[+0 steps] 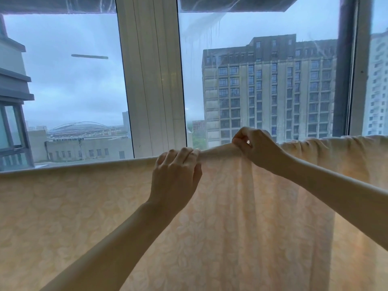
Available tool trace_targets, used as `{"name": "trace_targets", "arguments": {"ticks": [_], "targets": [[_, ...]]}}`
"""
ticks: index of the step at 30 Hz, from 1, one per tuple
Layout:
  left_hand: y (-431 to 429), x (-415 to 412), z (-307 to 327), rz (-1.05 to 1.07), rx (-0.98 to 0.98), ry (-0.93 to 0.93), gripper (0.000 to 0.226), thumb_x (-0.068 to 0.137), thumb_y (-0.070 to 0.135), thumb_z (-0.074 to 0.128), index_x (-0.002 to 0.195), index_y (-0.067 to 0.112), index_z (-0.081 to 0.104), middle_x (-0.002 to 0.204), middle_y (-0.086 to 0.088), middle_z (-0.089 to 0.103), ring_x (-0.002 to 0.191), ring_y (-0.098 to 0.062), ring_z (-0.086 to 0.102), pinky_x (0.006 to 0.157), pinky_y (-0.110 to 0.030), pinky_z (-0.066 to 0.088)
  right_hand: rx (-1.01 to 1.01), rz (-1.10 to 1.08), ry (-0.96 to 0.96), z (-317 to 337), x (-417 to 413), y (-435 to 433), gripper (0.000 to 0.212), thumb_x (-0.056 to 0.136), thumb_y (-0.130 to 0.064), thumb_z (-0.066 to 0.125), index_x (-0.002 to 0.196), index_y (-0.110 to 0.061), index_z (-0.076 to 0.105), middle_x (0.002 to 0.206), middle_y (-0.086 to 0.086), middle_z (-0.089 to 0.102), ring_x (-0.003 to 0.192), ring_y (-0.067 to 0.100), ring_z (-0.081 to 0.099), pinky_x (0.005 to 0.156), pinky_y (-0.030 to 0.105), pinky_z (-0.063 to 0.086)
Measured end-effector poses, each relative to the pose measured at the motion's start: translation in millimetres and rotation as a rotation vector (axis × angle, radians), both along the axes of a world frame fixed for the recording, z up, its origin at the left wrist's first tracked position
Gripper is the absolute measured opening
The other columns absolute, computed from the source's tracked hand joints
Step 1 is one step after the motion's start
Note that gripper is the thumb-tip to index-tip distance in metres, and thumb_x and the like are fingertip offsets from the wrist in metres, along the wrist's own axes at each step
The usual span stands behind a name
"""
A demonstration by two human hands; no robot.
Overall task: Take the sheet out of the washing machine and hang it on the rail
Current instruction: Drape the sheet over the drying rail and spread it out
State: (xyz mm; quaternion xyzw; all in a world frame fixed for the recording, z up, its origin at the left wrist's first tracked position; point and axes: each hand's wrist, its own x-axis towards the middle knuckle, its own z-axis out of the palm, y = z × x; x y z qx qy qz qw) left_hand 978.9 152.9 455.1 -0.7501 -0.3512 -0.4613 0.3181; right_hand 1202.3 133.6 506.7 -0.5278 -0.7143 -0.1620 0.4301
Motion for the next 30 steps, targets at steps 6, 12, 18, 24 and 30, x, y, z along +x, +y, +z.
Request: {"name": "trace_targets", "arguments": {"ticks": [6,12,18,24,30], "targets": [[2,24,7,0.008,-0.051,-0.014,0.022,0.094,0.026,0.058,0.105,0.014,0.072,0.095,-0.002,0.073,0.081,-0.022,0.068,0.076,-0.038,0.054,-0.01,0.023,-0.031,3,6,-2,0.007,0.09,-0.017,0.06,0.089,-0.016,0.067,0.078,-0.007,0.064,0.072,0.002,0.059,0.064,0.007,0.042],[5,34,3,0.022,0.001,-0.007,0.021,0.094,0.023,0.059,0.107,0.013,0.071,0.097,-0.001,0.073,0.084,-0.022,0.068,0.078,-0.037,0.053,-0.028,0.063,-0.04,-1,34,-17,0.007,0.089,-0.014,0.063,0.089,-0.016,0.07,0.084,-0.007,0.068,0.072,-0.007,0.058,0.069,-0.002,0.04],[-2,56,4,0.054,-0.045,-0.007,0.033,0.098,0.033,0.045,0.108,0.014,0.07,0.1,-0.001,0.073,0.087,-0.02,0.068,0.081,-0.036,0.051,-0.041,0.109,-0.089,4,43,-16,0.007,0.091,-0.015,0.061,0.093,-0.014,0.068,0.086,-0.007,0.064,0.077,0.003,0.059,0.076,0.013,0.049],[-9,62,11,0.074,-0.129,-0.005,0.035,0.101,0.034,0.042,0.107,0.015,0.07,0.098,-0.001,0.074,0.085,-0.021,0.069,0.084,-0.037,0.051,0.002,0.084,-0.054,18,56,-4,0.017,0.097,-0.016,0.047,0.094,-0.008,0.062,0.087,0.004,0.065,0.076,0.013,0.059,0.072,0.026,0.051],[-15,80,5,0.174,-0.126,-0.008,0.036,0.099,0.036,0.038,0.113,0.018,0.065,0.102,0.001,0.072,0.089,-0.022,0.066,0.088,-0.039,0.049,-0.049,0.093,-0.005,17,90,3,0.017,0.095,-0.018,0.052,0.093,-0.008,0.065,0.084,0.001,0.065,0.077,0.013,0.057,0.064,0.02,0.043]]}}
